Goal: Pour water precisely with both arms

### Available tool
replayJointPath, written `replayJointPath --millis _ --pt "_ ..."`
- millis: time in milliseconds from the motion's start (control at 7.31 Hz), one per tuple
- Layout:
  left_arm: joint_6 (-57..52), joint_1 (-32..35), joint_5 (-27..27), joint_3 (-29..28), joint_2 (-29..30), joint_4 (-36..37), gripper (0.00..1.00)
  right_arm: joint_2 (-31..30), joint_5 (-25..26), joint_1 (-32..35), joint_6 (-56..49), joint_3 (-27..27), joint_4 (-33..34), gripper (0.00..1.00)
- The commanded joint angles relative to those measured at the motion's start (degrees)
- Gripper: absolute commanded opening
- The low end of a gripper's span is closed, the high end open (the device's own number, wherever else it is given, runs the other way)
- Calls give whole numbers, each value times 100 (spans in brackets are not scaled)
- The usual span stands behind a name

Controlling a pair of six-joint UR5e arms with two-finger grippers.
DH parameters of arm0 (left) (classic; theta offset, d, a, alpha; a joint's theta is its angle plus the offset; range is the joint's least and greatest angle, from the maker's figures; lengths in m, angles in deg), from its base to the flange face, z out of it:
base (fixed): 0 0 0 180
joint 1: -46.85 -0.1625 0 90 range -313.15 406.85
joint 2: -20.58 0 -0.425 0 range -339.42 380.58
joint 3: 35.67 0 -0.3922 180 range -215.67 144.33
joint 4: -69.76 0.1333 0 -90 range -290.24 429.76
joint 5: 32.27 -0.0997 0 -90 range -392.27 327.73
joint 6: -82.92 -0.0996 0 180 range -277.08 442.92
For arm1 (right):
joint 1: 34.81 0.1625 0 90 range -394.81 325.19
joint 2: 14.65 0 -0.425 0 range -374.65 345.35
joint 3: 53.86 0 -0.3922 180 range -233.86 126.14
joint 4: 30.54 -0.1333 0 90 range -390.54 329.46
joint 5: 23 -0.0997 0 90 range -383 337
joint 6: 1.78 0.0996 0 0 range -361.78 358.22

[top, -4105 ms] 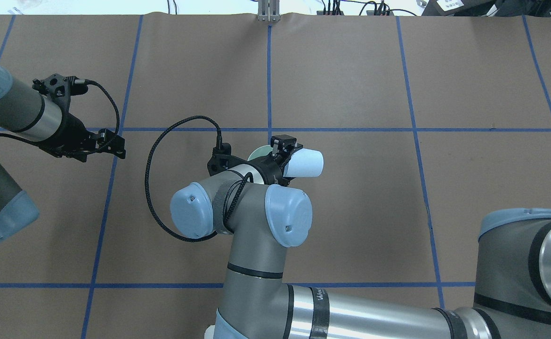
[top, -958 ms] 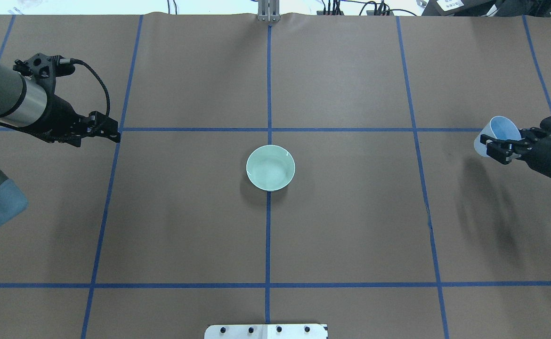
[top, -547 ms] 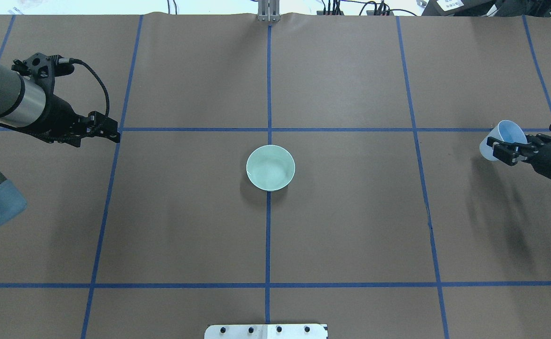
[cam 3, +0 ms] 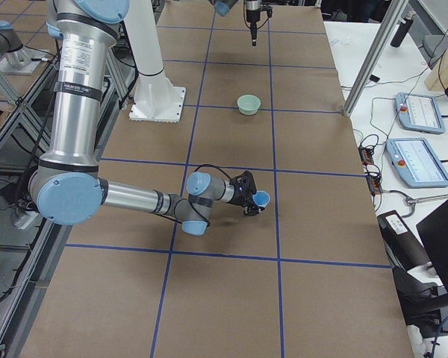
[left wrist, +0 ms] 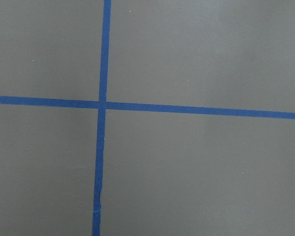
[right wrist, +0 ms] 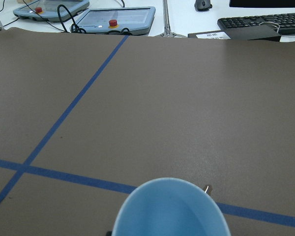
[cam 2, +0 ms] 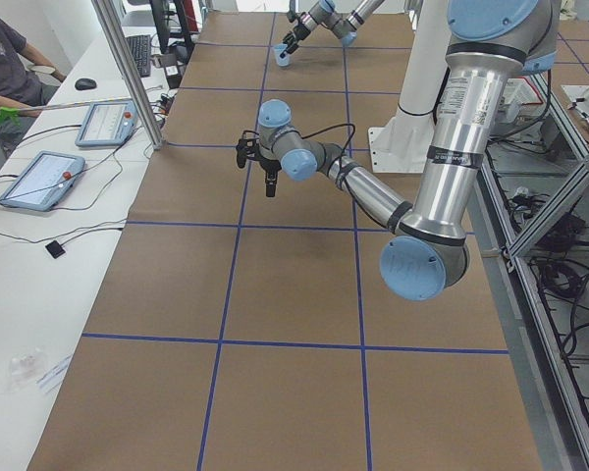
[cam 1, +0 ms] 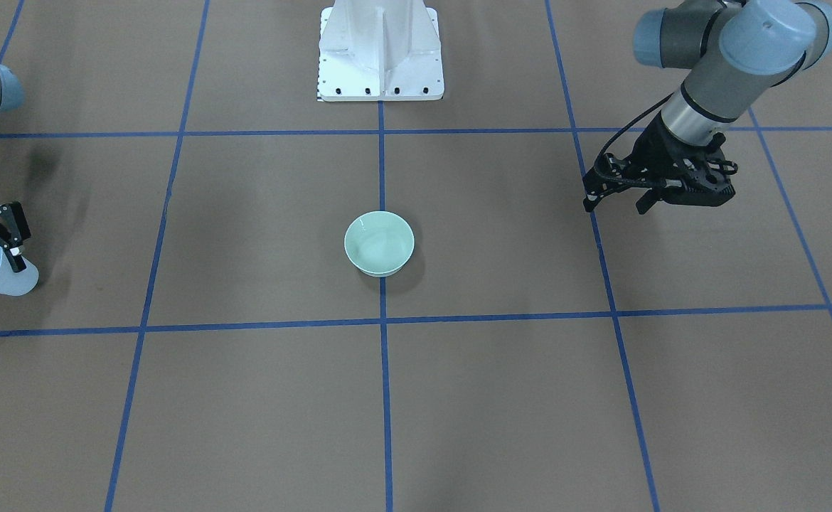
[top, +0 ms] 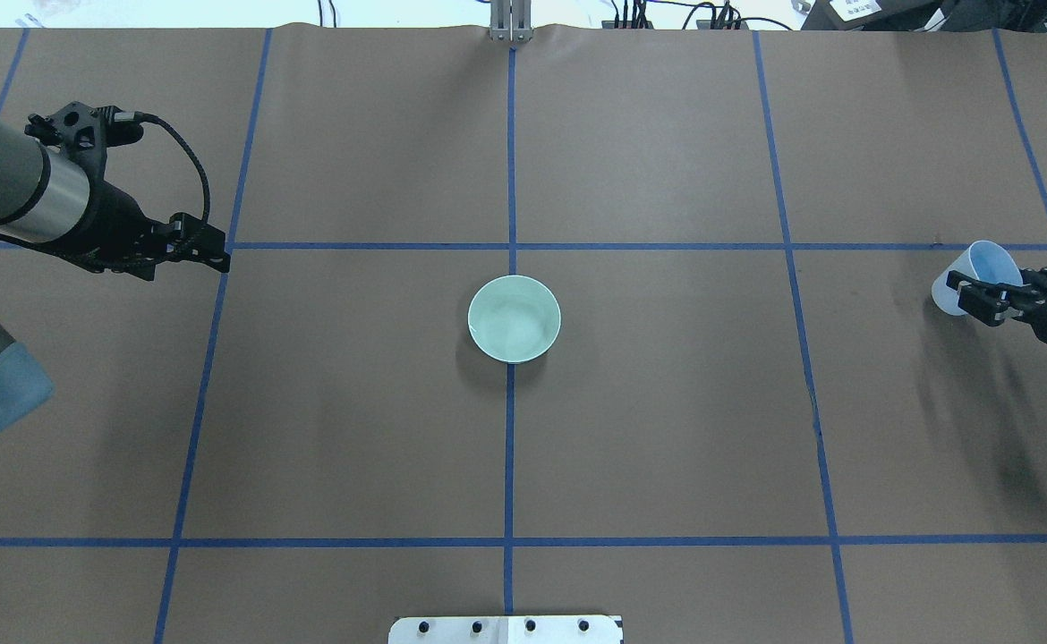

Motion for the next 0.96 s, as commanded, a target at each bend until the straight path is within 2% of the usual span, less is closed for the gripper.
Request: replayJointPath --millis 0,274,547,684,821 --pt "0 -3 0 -2 6 -6 100 -107 10 -58 -143 -8 -172 51" --pt "0 -12 0 -19 6 3 100 -160 456 -400 -346 9 -208 51" --pt "0 -12 0 -28 6 -6 100 -247 476 -463 -355 18 -409 55" --pt "0 -12 0 -28 6 -6 100 -266 476 -489 -355 18 -410 72" --pt "0 -12 0 -37 6 3 100 -266 485 -516 -355 9 -410 79"
